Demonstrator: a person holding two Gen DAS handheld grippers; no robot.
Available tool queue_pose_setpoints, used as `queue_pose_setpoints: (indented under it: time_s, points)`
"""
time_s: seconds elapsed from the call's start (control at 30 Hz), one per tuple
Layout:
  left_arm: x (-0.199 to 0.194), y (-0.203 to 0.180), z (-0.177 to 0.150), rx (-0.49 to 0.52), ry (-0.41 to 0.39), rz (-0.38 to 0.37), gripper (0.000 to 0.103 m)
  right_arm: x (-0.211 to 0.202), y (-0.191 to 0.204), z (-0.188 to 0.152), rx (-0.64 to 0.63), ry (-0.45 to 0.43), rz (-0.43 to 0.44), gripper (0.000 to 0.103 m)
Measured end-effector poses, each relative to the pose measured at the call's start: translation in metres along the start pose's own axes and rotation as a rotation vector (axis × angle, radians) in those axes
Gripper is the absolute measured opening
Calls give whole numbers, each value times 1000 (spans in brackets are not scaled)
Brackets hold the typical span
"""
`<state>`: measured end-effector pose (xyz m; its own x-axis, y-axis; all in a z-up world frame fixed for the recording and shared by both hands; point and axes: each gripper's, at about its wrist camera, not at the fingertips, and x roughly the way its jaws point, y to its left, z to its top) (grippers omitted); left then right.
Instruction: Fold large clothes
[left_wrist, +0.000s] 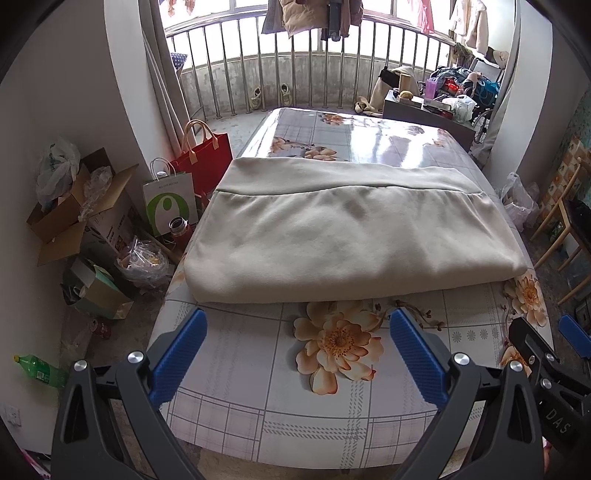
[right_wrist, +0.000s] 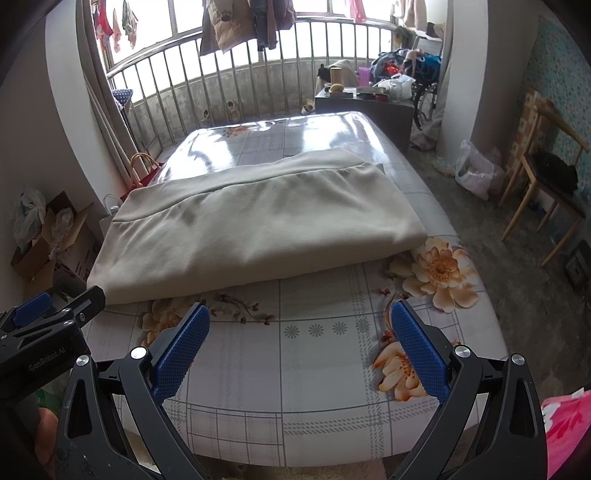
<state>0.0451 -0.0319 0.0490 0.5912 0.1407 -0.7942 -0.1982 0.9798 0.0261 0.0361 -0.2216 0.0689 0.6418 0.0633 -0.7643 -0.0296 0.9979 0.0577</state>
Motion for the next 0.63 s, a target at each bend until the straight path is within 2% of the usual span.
queue_pose_setpoints:
  time_s: [0.63]
  points:
    - [2,22,-3,-49,2,-31,97,-5,22,3,-48,-5,-27,95]
